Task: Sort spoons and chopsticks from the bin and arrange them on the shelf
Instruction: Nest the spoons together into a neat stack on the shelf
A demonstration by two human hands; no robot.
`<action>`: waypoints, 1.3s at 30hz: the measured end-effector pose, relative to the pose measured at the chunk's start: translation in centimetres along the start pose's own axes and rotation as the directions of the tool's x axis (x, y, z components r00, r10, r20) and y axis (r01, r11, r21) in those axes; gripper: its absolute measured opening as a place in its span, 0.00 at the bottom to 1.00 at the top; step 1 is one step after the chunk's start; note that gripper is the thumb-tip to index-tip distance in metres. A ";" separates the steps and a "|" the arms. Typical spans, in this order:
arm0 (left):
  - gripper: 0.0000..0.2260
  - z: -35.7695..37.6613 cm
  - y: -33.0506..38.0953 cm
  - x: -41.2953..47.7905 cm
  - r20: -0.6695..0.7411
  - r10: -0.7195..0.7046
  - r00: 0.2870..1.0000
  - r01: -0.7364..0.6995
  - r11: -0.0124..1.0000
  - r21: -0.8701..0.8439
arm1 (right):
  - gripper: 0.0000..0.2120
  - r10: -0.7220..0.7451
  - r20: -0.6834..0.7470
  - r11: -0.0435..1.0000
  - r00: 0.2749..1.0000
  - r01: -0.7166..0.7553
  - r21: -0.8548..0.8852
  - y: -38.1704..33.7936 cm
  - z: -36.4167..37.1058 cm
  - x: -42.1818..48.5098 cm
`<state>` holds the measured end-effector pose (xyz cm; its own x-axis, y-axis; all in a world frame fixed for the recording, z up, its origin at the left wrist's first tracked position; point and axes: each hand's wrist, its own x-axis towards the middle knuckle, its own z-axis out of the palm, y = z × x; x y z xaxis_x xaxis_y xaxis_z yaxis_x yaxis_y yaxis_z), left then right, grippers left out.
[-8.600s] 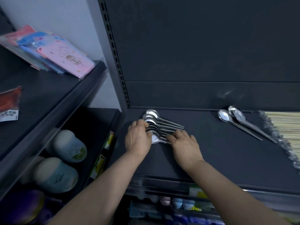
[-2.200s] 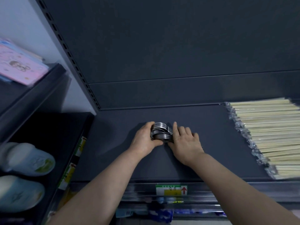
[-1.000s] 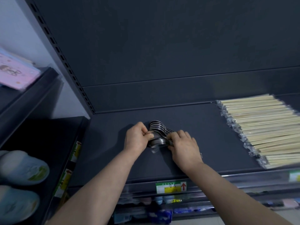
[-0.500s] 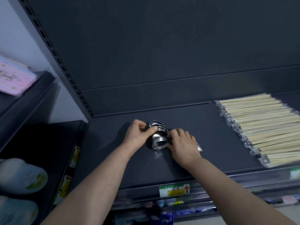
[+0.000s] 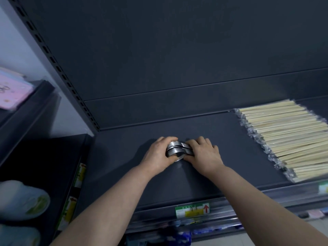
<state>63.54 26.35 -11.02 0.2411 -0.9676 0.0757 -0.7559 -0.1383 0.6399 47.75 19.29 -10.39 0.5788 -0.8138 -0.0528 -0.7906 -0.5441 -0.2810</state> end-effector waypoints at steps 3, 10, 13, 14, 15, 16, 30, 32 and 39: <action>0.21 0.3 0.0 -0.5 -0.018 0.021 1.000 -0.019 0.998 0.061 | 0.30 -0.028 0.074 1.000 0.997 0.027 0.013 1.0 -0.5 -0.2; 0.20 0.9 0.3 -0.9 -0.061 0.029 0.998 -0.026 0.998 0.058 | 0.22 -0.030 -0.036 0.999 0.999 0.030 -0.019 2.0 -0.4 -1.2; 0.20 1.3 0.6 -1.1 -0.103 -0.008 0.995 0.009 1.000 0.013 | 0.23 -0.016 -0.067 1.000 0.998 0.017 0.019 2.4 -0.1 -1.3; 0.21 1.4 0.7 -1.2 -0.098 -0.031 0.995 0.033 0.999 0.019 | 0.24 -0.015 -0.054 0.999 0.998 0.017 0.045 2.5 -0.1 -1.3; 0.23 1.5 0.9 -1.2 -0.084 -0.057 0.995 0.060 0.998 0.034 | 0.25 -0.024 -0.029 0.998 0.999 0.026 0.063 2.7 -0.1 -1.3; 0.24 1.5 1.0 -1.1 -0.063 -0.077 0.995 0.080 0.996 0.046 | 0.26 -0.035 -0.004 0.997 0.999 0.035 0.067 2.8 -0.1 -1.4; 0.25 1.9 1.6 -2.9 -0.086 -0.130 0.988 0.134 0.990 0.033 | 0.24 -0.193 -0.012 0.977 0.981 0.193 0.090 2.0 1.7 -2.6; 0.27 2.0 1.7 -3.1 -0.085 -0.116 0.990 0.123 0.988 0.089 | 0.22 -0.188 -0.065 0.972 0.980 0.195 0.130 2.1 1.9 -2.5; 0.25 2.0 1.3 -2.9 -0.141 -0.130 0.981 0.145 0.984 0.101 | 0.29 -0.196 0.006 0.981 0.981 0.196 -0.009 1.5 2.2 -1.8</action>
<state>60.60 28.56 -11.92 0.4207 -0.9018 0.0987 -0.7707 -0.2979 0.5633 45.95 20.40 -12.81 0.7236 -0.6902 -0.0020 -0.6634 -0.6948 -0.2776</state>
